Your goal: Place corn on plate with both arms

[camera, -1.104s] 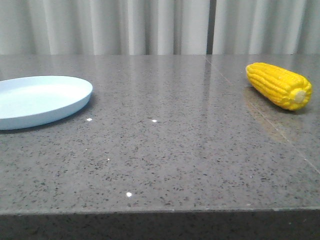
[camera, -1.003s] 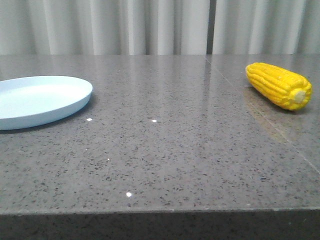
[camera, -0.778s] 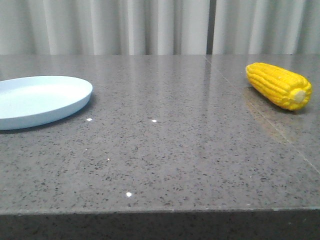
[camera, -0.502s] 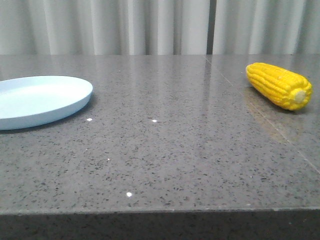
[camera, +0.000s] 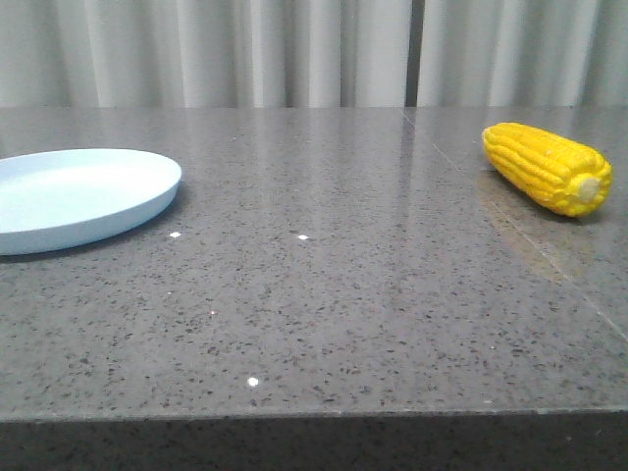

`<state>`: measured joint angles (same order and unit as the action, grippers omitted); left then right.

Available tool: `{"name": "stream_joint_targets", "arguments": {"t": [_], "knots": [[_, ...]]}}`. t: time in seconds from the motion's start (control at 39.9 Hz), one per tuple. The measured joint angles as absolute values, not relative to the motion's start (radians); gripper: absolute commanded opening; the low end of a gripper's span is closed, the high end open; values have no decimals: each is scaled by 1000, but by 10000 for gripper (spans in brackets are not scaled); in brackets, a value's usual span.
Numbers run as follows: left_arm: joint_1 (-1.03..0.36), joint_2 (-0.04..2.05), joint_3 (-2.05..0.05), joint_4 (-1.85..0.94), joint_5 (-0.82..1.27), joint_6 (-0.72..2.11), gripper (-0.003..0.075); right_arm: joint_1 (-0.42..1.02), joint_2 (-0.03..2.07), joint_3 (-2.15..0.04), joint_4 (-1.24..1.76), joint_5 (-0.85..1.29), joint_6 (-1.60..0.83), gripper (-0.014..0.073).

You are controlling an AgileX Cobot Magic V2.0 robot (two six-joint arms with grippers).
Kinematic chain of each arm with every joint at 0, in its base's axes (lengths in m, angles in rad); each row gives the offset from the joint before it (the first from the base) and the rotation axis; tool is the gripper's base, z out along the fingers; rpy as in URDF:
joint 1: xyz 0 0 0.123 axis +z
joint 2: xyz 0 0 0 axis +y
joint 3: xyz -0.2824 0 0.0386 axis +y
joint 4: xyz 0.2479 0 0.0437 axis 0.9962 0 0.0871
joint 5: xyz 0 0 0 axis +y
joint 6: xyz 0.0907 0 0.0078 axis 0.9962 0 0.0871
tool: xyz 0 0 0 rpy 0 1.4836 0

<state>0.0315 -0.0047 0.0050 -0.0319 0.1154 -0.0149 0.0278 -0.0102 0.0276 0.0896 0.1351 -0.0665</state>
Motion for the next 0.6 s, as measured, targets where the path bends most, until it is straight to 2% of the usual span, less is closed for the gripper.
{"name": "stream_joint_targets", "arguments": {"t": [0.18,0.3,0.48,0.6], "knots": [[31,-5,5,-32,29,-15,-20,28,-10,-1,94,121,-67,-61],[31,-5,-32,-22,-25,-15,-20,28,-10,-128,94,183,-67,-60],[31,29,-235,133,-5,-15,-20,28,44,-349,95,367,-67,-60],[31,177,-379,176,94,-15,-20,28,182,-489,97,472,-67,-60]]}}
